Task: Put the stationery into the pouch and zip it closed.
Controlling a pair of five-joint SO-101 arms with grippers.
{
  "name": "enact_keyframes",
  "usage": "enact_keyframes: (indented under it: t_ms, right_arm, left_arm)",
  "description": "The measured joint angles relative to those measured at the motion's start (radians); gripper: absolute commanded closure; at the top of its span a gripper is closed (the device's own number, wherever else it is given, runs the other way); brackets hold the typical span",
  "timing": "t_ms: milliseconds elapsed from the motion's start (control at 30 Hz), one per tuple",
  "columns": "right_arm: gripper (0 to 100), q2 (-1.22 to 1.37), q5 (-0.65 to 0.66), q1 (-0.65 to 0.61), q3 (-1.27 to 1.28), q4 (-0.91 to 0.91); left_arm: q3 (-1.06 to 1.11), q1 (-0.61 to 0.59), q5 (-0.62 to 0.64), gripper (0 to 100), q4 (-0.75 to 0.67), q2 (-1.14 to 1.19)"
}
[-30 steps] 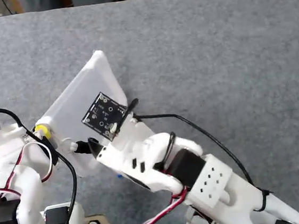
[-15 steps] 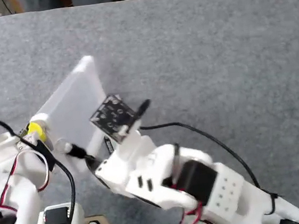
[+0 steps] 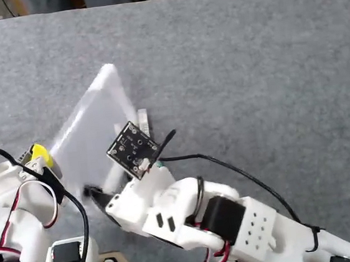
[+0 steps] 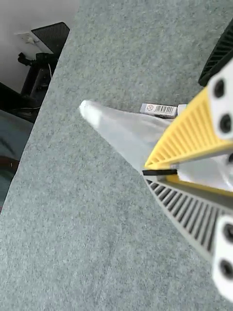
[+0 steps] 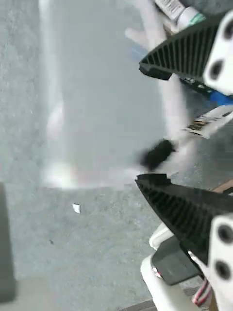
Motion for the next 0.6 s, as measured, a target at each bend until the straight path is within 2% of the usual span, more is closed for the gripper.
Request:
enact_keyframes:
  t_ms: [233,400,500,600]
  right_arm:
    - [68.0,0.0,-0.002,0.002,0.017,-0.054]
    - [68.0,0.0,-0.002,0.002,0.077,0.015]
    - [68.0,0.0,-0.002,0.002,0.114,0.032]
    - [68.0,0.0,-0.002,0.002,0.117,0.037]
  left_arm:
    - [0.0,0.0,0.0,97,0.0,0.0]
    - [0.0,-0.011,0.0,96,0.0,-0.015]
    - [0.029,-0.114,-0.055,92,-0.002,-0.071]
    - [0.144,-0.285,-0.12,85,-0.043,-0.124]
